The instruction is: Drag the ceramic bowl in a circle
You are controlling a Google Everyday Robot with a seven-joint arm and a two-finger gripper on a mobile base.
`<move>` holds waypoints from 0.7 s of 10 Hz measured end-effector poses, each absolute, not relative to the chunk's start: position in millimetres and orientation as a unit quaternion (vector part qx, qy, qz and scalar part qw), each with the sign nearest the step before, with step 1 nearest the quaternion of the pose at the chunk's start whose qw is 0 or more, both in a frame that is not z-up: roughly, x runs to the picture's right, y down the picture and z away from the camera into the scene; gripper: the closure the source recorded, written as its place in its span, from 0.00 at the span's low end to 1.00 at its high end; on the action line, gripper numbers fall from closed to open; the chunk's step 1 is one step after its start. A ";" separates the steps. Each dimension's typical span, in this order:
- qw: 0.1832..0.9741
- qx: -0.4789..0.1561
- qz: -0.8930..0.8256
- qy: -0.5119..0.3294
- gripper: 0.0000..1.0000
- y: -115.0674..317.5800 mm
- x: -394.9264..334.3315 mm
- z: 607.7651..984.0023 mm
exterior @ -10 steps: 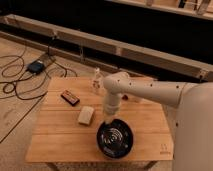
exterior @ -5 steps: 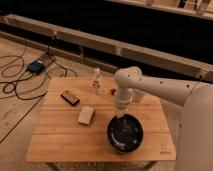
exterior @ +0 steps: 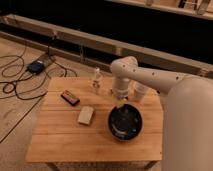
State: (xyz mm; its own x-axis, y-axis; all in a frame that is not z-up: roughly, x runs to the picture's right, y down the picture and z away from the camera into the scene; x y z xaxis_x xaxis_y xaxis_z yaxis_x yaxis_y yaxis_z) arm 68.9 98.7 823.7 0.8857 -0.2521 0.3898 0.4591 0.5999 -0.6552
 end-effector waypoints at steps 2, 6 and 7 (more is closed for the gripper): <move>0.880 -0.394 -0.224 -0.139 0.98 85.7 45.1 833.5; 0.868 -0.393 -0.254 -0.164 0.97 83.0 9.2 838.3; 0.865 -0.397 -0.255 -0.170 0.93 87.5 5.4 838.0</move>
State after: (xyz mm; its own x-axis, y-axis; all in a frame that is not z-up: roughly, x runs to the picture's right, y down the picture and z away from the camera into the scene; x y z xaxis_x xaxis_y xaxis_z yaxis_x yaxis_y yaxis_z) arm 5.4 87.5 838.0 0.8123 -0.3065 0.4961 0.5761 0.5541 -0.6009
